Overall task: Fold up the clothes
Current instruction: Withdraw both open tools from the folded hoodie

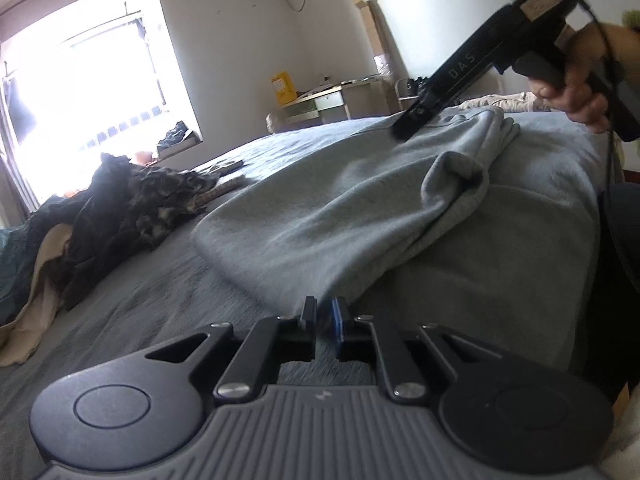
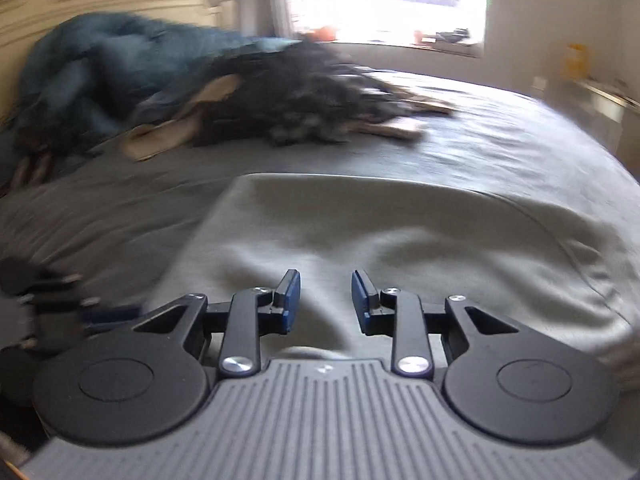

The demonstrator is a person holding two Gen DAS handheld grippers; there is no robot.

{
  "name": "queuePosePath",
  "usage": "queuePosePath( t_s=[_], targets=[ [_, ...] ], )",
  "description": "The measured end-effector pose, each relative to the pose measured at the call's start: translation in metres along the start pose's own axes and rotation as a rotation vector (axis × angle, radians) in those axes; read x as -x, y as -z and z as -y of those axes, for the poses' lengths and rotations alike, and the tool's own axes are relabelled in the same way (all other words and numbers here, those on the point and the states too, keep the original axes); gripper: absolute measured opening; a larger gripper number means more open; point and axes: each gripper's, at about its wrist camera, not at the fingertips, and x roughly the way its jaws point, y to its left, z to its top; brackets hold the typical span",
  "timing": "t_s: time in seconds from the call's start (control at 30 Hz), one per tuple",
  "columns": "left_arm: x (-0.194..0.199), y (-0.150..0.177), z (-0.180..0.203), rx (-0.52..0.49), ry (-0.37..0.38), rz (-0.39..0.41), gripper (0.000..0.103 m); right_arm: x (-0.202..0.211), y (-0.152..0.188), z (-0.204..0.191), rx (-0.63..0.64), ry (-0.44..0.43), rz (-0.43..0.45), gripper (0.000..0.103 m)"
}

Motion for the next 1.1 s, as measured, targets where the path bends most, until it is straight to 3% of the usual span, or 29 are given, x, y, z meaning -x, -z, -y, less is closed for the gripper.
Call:
queuePosePath(
  t_s=[0.13, 0.27, 0.37, 0.47, 0.53, 0.7, 0.83, 1.0, 1.1],
  targets=[
    [0.021, -0.004, -0.018, 0.086, 0.007, 0.001, 0.017, 0.016, 0.002, 0.03, -0.174, 0.005, 0.039, 0.028],
    [0.021, -0.029, -0.035, 0.208, 0.051, 0.076, 0.02, 0.008, -0.008, 0.017, -0.104, -0.03, 0.058, 0.028],
    [-0.004, -0.044, -0.035, 0.269, 0.074, 0.077, 0.021, -0.016, -0.017, 0.001, -0.047, -0.094, 0.055, 0.028],
    [-0.039, -0.037, -0.034, 0.333, 0.084, -0.025, 0.022, -0.043, -0.026, -0.01, 0.01, -0.124, 0.028, 0.027],
    [-0.049, -0.027, -0.035, 0.372, 0.095, -0.056, 0.022, -0.055, -0.035, -0.01, 0.028, -0.086, -0.01, 0.028],
    [-0.045, -0.008, -0.041, 0.439, 0.133, 0.004, 0.022, -0.075, -0.067, -0.027, 0.059, -0.186, -0.044, 0.028],
    [-0.047, 0.006, -0.047, 0.505, 0.179, 0.051, 0.022, -0.128, -0.084, -0.05, 0.105, -0.232, -0.149, 0.027],
    [-0.051, 0.02, -0.056, 0.567, 0.239, 0.103, 0.022, -0.218, -0.086, -0.031, 0.071, -0.152, -0.265, 0.022],
    [-0.054, 0.028, -0.065, 0.63, 0.296, 0.12, 0.022, -0.22, -0.099, -0.026, 0.03, -0.082, -0.234, 0.024]
  ],
)
